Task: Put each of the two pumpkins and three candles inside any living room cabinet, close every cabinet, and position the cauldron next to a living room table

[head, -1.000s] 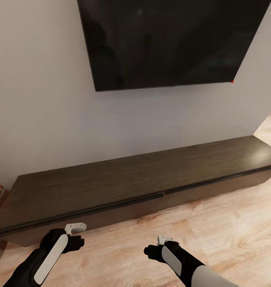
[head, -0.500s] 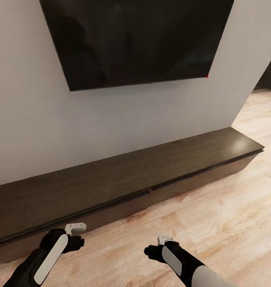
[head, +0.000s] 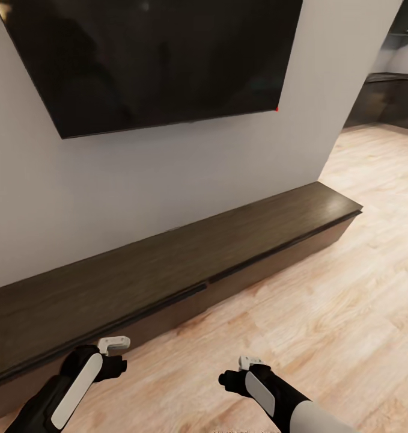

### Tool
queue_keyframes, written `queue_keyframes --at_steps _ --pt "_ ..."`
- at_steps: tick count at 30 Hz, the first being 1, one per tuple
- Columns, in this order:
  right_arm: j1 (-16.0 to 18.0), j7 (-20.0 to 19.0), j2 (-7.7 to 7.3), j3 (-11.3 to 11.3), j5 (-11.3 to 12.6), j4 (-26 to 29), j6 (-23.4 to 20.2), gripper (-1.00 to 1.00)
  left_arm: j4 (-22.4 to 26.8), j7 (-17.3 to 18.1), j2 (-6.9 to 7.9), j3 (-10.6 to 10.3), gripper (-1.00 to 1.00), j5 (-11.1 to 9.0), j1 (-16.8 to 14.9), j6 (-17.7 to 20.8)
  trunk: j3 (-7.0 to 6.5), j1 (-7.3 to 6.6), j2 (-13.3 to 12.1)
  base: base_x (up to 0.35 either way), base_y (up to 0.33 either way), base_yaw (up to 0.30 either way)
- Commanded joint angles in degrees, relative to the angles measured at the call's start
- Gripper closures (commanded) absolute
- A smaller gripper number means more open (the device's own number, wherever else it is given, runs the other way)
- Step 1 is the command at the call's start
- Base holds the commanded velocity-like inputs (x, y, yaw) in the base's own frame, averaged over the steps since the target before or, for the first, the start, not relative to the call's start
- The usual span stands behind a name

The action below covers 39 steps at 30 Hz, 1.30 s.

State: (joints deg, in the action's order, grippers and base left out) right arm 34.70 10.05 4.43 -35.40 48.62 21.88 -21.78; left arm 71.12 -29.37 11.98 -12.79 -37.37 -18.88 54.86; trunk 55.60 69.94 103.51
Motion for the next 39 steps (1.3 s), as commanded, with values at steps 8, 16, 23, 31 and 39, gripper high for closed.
queue_keyframes --at_steps 8,16,23,31,39 --pt "0.0 0.3 -0.11 -0.5 0.6 0.1 -0.1 -1.00 0.1 -0.6 0.07 -0.1 -1.00 -0.5 0.0 0.1 0.45 -0.01 0.0 0.000 0.000 -0.250" --pt "0.1 0.3 -0.09 -0.5 0.6 0.0 -0.3 -1.00 0.1 -0.6 0.07 -0.2 -1.00 -0.5 0.0 0.1 0.88 -0.01 0.0 0.000 0.000 -0.244" --pt "0.0 0.4 -0.09 -0.4 0.7 -0.2 -0.3 -1.00 0.1 -0.6 0.07 -0.2 -1.00 -0.5 0.0 0.1 1.26 -0.01 0.0 0.000 0.000 -0.241" --pt "0.0 0.5 -1.14 -0.6 5.9 -0.5 0.6 -1.00 0.1 -0.6 0.12 -0.2 -1.00 -0.5 0.0 0.1 1.69 -0.01 0.0 0.000 0.000 -0.241" --pt "0.0 0.6 -1.61 -0.6 7.0 -0.6 1.0 -1.00 0.1 -0.6 0.07 -0.3 -1.00 -0.5 0.0 0.1 2.12 -0.01 0.0 0.000 0.000 -0.241"
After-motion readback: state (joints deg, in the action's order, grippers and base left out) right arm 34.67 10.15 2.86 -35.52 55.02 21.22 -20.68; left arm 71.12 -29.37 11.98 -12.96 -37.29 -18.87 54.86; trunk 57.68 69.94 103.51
